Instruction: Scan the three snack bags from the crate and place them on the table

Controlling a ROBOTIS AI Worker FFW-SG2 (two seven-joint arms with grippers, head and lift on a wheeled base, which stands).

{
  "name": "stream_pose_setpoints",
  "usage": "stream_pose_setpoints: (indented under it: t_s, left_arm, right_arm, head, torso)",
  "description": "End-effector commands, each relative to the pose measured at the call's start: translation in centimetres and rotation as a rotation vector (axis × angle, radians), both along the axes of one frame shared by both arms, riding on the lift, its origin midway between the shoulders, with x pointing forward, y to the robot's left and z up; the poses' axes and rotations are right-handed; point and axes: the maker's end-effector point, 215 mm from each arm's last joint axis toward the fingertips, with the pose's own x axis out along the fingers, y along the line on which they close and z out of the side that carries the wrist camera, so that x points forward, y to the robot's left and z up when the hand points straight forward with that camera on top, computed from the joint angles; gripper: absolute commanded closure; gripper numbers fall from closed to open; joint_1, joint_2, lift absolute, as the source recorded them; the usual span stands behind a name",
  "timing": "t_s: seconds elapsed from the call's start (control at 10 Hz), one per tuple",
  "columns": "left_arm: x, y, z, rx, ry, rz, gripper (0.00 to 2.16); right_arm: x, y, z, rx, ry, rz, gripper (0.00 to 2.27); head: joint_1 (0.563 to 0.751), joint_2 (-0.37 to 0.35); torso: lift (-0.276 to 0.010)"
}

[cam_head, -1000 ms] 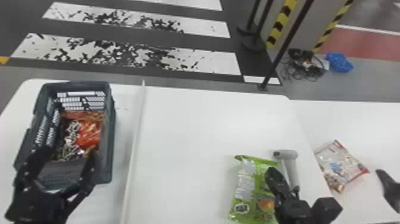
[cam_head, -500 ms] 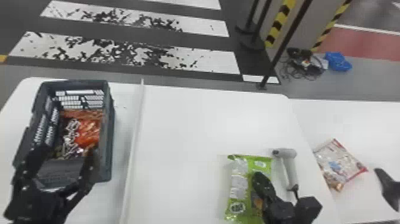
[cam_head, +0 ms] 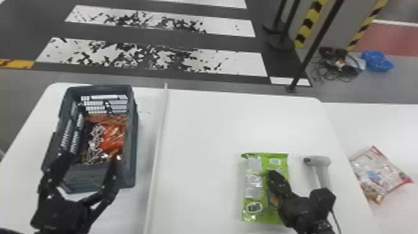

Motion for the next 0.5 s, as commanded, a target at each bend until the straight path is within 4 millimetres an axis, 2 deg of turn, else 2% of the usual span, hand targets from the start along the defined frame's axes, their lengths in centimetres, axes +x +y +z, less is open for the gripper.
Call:
stream_pose_setpoints:
  t_s: [0.0, 0.2, 0.3, 0.4]
  left_arm:
    - [-0.1, 0.0, -0.1, 0.0, 0.001, 0.002, 0.08]
    - [-0.1, -0.5, -0.1, 0.001, 0.0, -0.007, 0.08]
    - [-0.1, -0.6, -0.2, 0.001, 0.002, -0.01, 0.08]
    - [-0.1, -1.0, -0.2, 0.001, 0.003, -0.015, 0.08]
  right_arm:
    - [0.0, 0.6, -0.1, -0.002, -0.001, 0.036, 2.24]
    - [-0.5, 1.5, -0.1, -0.007, -0.015, 0.081, 2.24]
    - [-0.6, 0.9, 0.3, -0.013, -0.037, 0.074, 2.24]
    - [-0.9, 0.2, 2.2, -0.018, -0.095, 0.061, 2.14]
  head:
    - [0.695, -0.103]
    - [0.695, -0.081]
    - [0.695, -0.078]
    - [0.695, -0.086]
  torso:
    - [-0.037]
    - [-0.037]
    - [-0.037]
    - [-0.037]
